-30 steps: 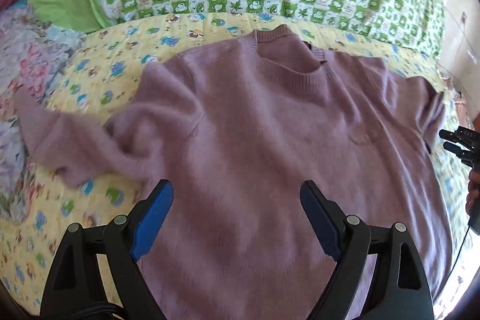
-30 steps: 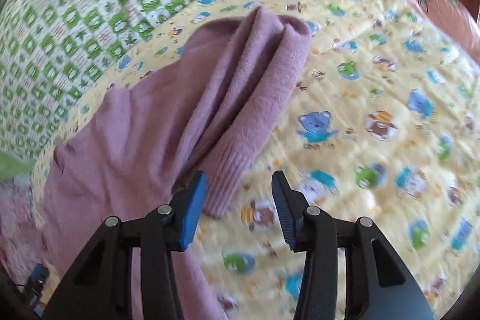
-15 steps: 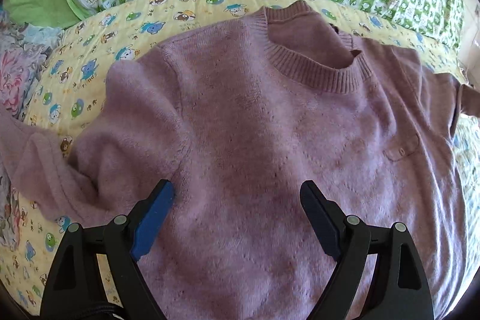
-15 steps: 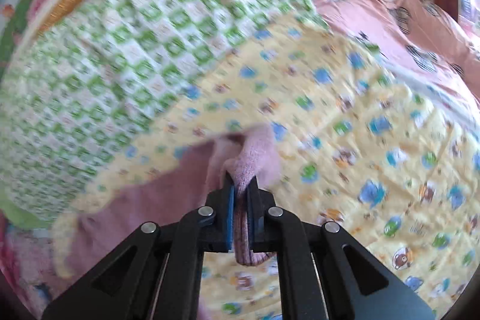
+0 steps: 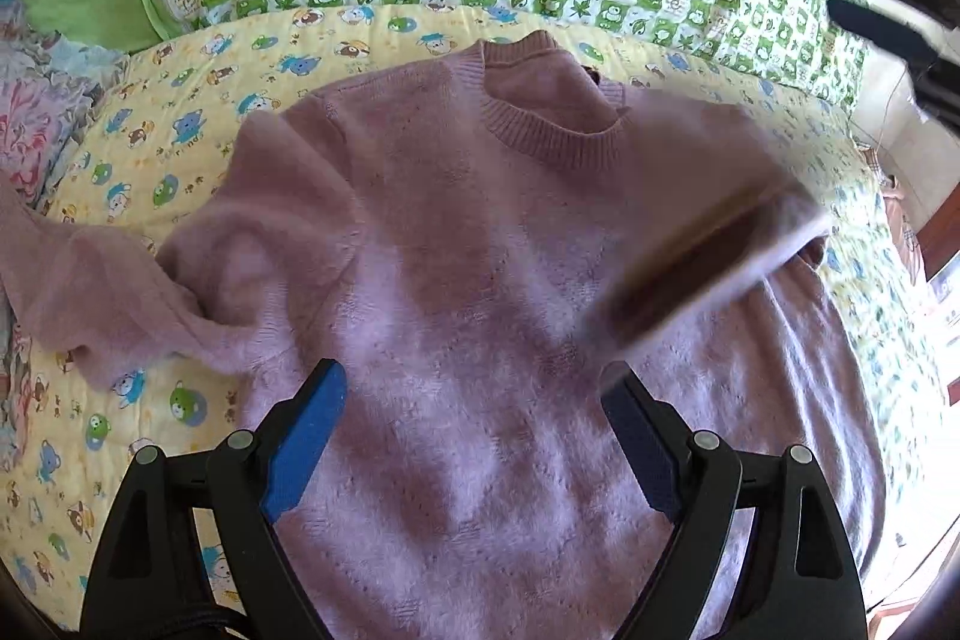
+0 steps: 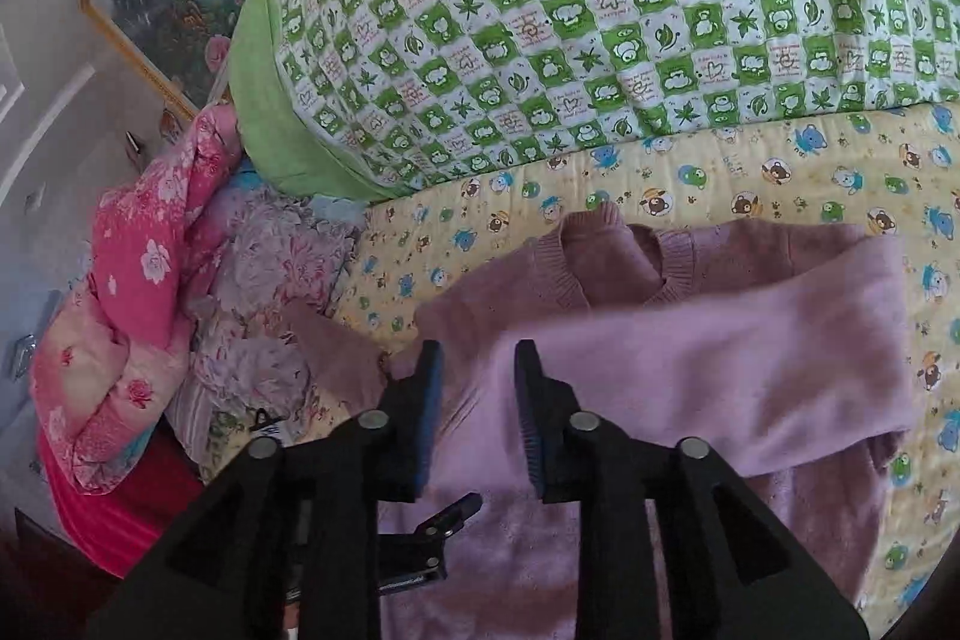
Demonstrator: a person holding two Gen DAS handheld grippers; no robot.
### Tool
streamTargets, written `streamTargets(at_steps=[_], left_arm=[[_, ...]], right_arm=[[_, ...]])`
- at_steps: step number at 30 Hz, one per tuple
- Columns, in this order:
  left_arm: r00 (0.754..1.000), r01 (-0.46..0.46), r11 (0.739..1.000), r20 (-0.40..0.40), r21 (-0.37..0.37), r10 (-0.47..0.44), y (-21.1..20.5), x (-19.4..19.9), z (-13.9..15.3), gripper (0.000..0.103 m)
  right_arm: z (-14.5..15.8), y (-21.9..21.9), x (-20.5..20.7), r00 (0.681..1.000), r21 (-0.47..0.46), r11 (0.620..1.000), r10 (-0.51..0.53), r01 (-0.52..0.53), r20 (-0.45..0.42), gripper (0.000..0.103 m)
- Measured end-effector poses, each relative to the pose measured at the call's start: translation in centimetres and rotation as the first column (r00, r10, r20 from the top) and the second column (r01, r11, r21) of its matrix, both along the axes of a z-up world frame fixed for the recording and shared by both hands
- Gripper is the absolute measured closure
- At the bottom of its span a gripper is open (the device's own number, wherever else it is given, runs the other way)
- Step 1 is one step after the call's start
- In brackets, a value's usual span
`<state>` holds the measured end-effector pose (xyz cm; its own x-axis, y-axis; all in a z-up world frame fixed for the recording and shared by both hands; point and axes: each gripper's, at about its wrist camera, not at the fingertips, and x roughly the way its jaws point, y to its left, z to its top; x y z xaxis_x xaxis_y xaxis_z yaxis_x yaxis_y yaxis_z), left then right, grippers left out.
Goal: Fold small clothes
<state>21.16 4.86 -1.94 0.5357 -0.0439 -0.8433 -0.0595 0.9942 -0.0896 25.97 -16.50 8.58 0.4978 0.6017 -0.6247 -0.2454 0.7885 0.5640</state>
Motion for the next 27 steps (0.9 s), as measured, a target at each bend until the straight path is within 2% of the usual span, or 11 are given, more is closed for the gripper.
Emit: streamTargets(at_steps=[1,5,9,10,13,16,17,18,20,25,27], left_arm=[[1.0,0.0,1.0,0.001,0.007,0.0,0.1,0.0,-0.1,0.015],[1.0,0.023,0.999,-0.02,0.028,-0.022,0.2,0.8,-1.2,0.015],[0.996,-0.02,0.991,-0.087,0.134,0.032,0.8,2.5,-3.3,0.015],[0.993,-0.046,0.992,-0.101,0.119,0.058,1.4,2.8,-3.8,0.015],[0.984,-0.091,0.996,-0.153,-0.022,0.087,2.9,3.8,-5.2,0.017],[0.982,-0.081,0.994,-0.175,-0.067,0.068,2.4,5.2,-6.2,0.033],[0.985,-0.063,0.997,-0.162,-0.052,0.054,1.9,5.6,-6.1,0.045],[0.987,-0.05,0.998,-0.152,-0.045,0.043,1.5,5.7,-6.0,0.063],[0.992,-0.014,1.0,-0.127,-0.017,0.012,0.7,6.0,-5.2,0.083],[1.0,-0.009,0.996,-0.014,-0.088,0.008,2.0,3.7,-1.0,0.089],[1.0,0.006,0.997,-0.02,-0.081,-0.007,2.7,3.1,-1.6,0.09]], right_arm=[[-0.7,-0.5,0.0,1.0,-0.007,1.0,-0.02,0.02,-0.006,0.064],[-3.2,-4.1,-1.7,0.991,-0.069,0.993,-0.105,0.1,-0.078,0.062],[-6.2,-8.6,-3.3,0.964,-0.112,0.973,-0.217,0.202,-0.153,0.062],[-7.1,-9.9,-3.8,0.953,-0.133,0.964,-0.252,0.231,-0.169,0.063],[-9.5,-13.1,-4.7,0.919,-0.172,0.937,-0.336,0.304,-0.208,0.062],[-10.9,-15.6,-5.0,0.884,-0.185,0.913,-0.401,0.364,-0.239,0.062],[-11.1,-16.2,-4.9,0.875,-0.187,0.905,-0.42,0.383,-0.239,0.062],[-11.2,-16.5,-4.8,0.87,-0.191,0.899,-0.432,0.394,-0.238,0.062],[-11.1,-17.0,-4.4,0.863,-0.196,0.89,-0.449,0.411,-0.229,0.062],[-10.4,-17.6,-3.5,0.87,-0.2,0.886,-0.455,0.419,-0.19,0.062],[-10.5,-17.5,-2.6,0.878,-0.223,0.882,-0.453,0.416,-0.152,0.062]])
